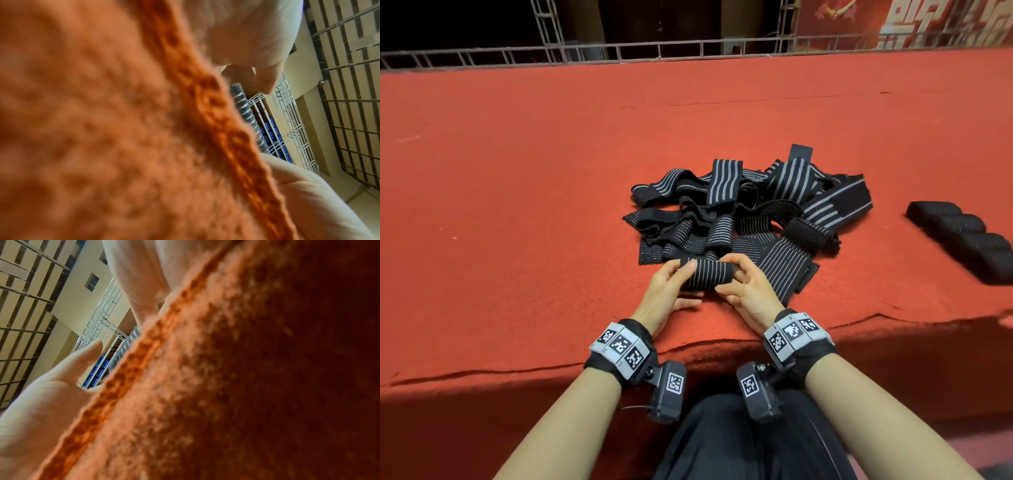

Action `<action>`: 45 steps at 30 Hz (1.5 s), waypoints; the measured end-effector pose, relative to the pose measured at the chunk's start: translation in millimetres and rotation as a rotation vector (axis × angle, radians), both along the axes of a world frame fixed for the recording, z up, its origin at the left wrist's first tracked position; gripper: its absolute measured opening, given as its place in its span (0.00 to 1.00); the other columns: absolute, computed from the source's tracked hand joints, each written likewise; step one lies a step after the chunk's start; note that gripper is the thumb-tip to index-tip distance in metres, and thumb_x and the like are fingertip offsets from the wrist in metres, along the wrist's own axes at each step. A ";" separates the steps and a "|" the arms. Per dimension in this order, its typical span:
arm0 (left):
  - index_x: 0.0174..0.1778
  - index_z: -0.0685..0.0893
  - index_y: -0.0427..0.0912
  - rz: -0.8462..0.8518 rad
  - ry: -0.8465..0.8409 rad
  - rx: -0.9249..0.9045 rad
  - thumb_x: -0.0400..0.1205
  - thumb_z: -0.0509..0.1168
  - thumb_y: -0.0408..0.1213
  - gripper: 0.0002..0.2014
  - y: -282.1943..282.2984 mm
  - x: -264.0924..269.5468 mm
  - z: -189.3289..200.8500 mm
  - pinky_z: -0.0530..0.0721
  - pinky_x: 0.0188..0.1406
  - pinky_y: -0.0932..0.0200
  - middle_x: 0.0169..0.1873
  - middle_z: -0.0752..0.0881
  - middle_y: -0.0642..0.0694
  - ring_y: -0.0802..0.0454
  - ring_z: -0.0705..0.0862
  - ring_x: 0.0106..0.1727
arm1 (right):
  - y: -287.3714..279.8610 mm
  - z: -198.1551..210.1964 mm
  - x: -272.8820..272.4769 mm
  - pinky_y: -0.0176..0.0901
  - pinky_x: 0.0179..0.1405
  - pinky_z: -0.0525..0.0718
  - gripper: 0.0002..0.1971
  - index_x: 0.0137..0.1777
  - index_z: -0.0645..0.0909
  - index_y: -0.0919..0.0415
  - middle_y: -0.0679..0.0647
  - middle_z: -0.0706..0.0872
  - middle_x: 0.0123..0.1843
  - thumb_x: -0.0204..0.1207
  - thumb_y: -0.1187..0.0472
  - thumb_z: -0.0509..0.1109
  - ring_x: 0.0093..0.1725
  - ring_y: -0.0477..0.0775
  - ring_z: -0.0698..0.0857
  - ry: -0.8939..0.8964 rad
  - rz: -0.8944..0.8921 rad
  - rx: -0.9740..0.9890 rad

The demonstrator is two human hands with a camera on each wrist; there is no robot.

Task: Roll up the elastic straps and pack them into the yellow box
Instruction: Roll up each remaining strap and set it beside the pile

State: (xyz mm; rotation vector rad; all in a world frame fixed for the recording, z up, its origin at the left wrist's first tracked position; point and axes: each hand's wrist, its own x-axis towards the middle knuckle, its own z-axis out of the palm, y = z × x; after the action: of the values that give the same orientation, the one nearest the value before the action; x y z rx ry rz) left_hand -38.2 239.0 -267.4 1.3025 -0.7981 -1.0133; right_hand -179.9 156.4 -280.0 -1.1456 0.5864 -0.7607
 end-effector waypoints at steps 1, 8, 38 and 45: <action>0.60 0.80 0.40 0.014 -0.005 0.013 0.85 0.62 0.45 0.14 -0.9 -0.8 0.4 0.88 0.33 0.58 0.51 0.85 0.39 0.47 0.87 0.42 | 0.9 1.0 -0.4 0.48 0.49 0.78 0.24 0.55 0.78 0.58 0.58 0.83 0.49 0.70 0.86 0.63 0.50 0.56 0.81 0.003 0.001 -0.005; 0.53 0.80 0.40 0.068 0.180 0.014 0.84 0.62 0.31 0.04 -5.7 1.8 0.0 0.88 0.47 0.54 0.53 0.85 0.39 0.48 0.86 0.51 | 7.2 7.4 6.3 0.32 0.40 0.80 0.30 0.67 0.79 0.56 0.54 0.85 0.51 0.70 0.84 0.61 0.40 0.41 0.82 0.105 -0.025 -0.087; 0.47 0.76 0.43 -0.270 -0.054 -0.006 0.80 0.69 0.29 0.08 -308.3 -319.4 85.1 0.89 0.33 0.54 0.50 0.82 0.33 0.41 0.84 0.41 | -246.2 121.7 -314.0 0.45 0.44 0.87 0.09 0.55 0.83 0.63 0.58 0.85 0.49 0.76 0.69 0.68 0.49 0.54 0.85 0.289 -0.737 0.059; 0.40 0.76 0.49 -0.114 -0.085 0.095 0.65 0.80 0.40 0.18 -389.4 -344.1 39.7 0.89 0.51 0.43 0.47 0.88 0.37 0.41 0.90 0.46 | -306.4 87.6 -328.3 0.32 0.30 0.74 0.17 0.68 0.81 0.60 0.55 0.82 0.52 0.81 0.68 0.64 0.41 0.48 0.81 0.606 -0.750 -0.039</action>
State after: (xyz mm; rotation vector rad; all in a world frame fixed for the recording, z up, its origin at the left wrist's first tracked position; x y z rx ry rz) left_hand -382.3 -150.4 -227.7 1.4012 -0.9073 -1.1032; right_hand -508.2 -150.0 -192.4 -1.1935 1.5699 -1.0549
